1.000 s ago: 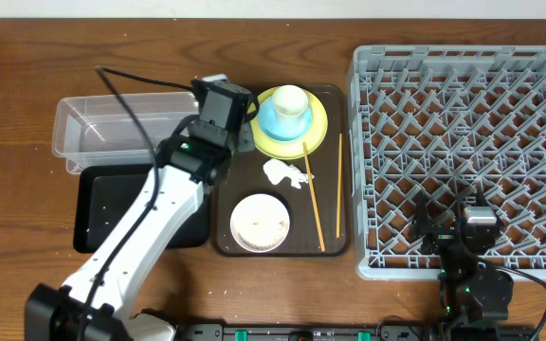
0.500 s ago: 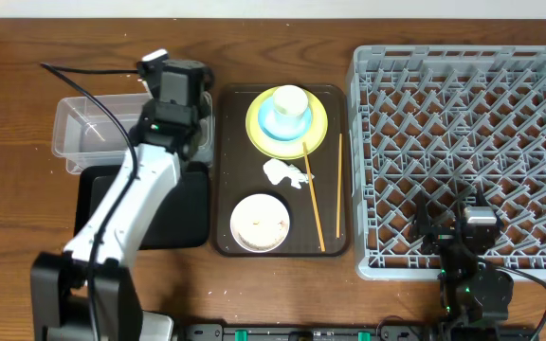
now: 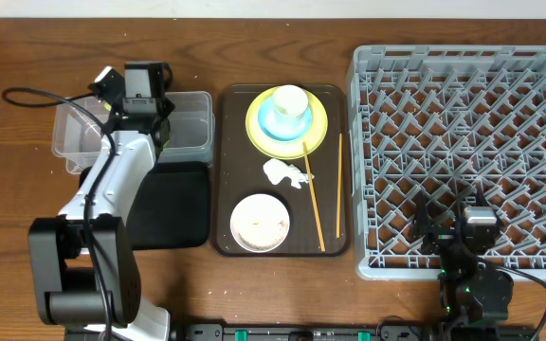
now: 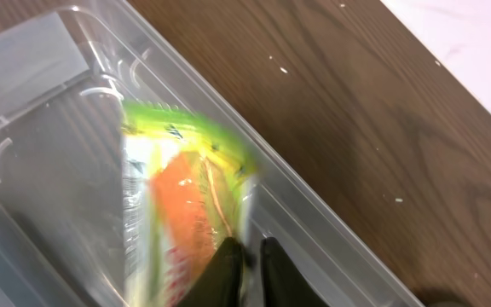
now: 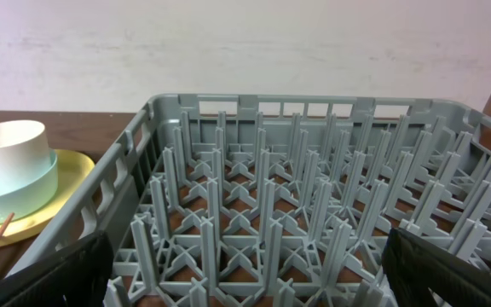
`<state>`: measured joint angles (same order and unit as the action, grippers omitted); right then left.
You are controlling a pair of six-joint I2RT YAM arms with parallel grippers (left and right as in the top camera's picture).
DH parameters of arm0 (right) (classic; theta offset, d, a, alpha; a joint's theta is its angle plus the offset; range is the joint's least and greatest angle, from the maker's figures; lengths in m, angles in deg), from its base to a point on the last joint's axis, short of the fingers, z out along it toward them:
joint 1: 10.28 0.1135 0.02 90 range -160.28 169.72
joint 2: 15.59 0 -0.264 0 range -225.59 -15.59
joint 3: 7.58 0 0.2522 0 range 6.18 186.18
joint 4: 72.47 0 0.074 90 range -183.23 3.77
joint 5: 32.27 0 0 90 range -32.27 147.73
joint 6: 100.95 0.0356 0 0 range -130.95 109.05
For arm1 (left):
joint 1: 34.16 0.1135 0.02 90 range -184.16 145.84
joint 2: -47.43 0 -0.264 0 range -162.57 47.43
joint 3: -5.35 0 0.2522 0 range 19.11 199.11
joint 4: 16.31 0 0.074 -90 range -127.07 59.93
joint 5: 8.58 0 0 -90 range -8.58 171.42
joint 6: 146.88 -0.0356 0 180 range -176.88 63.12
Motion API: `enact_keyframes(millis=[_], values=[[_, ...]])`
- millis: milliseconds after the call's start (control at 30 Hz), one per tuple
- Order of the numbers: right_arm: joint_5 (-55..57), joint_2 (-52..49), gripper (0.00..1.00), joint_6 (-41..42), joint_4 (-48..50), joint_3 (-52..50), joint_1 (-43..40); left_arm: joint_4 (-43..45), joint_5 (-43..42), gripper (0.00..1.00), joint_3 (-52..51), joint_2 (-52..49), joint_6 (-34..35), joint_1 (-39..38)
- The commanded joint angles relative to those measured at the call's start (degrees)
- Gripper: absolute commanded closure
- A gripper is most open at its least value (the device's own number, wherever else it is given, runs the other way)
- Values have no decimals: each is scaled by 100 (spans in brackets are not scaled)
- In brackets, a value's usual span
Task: Sort waste into correct bins and load items into the dishwasher rack
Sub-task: 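Carry the wrapper left and drop it into the clear plastic bin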
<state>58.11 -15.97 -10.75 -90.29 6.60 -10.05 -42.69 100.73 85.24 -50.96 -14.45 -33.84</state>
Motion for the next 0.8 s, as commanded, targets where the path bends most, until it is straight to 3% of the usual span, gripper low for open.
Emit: enact_keyframes(millis=[0,100,233,400,633,767], values=[[-22,0,1,15,-20,-11,22,7,-63,79,44,-7,243,87],[-24,0,1,15,-20,-11,22,7,-66,55,44,4,212,140],[-24,0,1,15,-20,-11,22,-17,-129,54,44,282,-116,122],[-24,0,1,15,-20,-11,22,-461,-1145,54,44,1268,-278,122],[-24,0,1,17,-20,-11,22,-2135,-3427,55,42,2494,-275,81],[-24,0,1,17,-20,-13,22,-3080,-3685,58,42,2653,-498,-291]])
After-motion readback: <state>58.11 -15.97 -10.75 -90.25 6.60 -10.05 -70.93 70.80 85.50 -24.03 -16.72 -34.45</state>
